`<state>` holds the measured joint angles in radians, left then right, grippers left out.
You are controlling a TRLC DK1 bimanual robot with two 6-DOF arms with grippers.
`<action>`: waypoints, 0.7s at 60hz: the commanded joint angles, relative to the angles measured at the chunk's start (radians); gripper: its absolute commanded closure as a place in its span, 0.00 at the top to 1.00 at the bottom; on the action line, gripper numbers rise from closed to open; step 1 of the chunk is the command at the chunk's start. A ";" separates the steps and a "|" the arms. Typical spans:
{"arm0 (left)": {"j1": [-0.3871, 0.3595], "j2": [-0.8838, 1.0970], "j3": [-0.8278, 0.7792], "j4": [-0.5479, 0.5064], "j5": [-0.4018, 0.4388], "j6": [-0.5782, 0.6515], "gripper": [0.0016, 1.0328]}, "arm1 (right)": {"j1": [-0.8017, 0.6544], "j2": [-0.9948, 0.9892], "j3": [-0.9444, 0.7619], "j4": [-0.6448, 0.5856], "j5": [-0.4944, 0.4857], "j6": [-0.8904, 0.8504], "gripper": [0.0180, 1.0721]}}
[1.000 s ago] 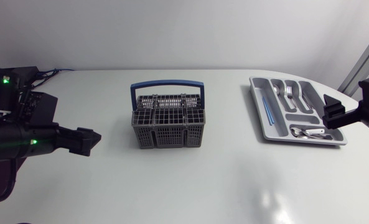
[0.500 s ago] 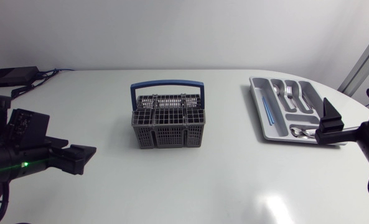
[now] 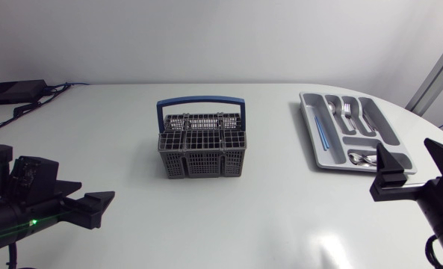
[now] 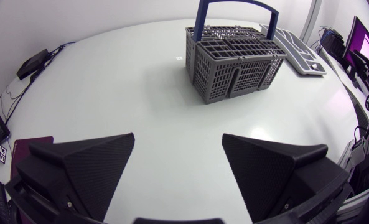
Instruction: Unload the cutlery basket into the drawer organizer.
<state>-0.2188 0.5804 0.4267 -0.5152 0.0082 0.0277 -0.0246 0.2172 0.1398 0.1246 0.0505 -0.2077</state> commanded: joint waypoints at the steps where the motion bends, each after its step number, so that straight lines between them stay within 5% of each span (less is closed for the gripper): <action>1: 0.007 -0.025 -0.039 0.014 -0.008 0.017 0.96 | 0.011 -0.045 -0.045 -0.026 -0.010 0.068 0.95; 13: 0.000 -0.083 -0.102 0.021 -0.008 0.015 0.96 | 0.019 -0.153 -0.104 -0.088 -0.035 0.155 0.95; 42: 0.112 -0.338 -0.269 0.275 -0.008 -0.007 0.96 | 0.025 -0.217 -0.140 -0.125 -0.051 0.208 0.95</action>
<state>-0.1257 0.2787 0.1986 -0.2745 0.0044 0.0269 -0.0071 0.0044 0.0181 0.0029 0.0006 -0.0288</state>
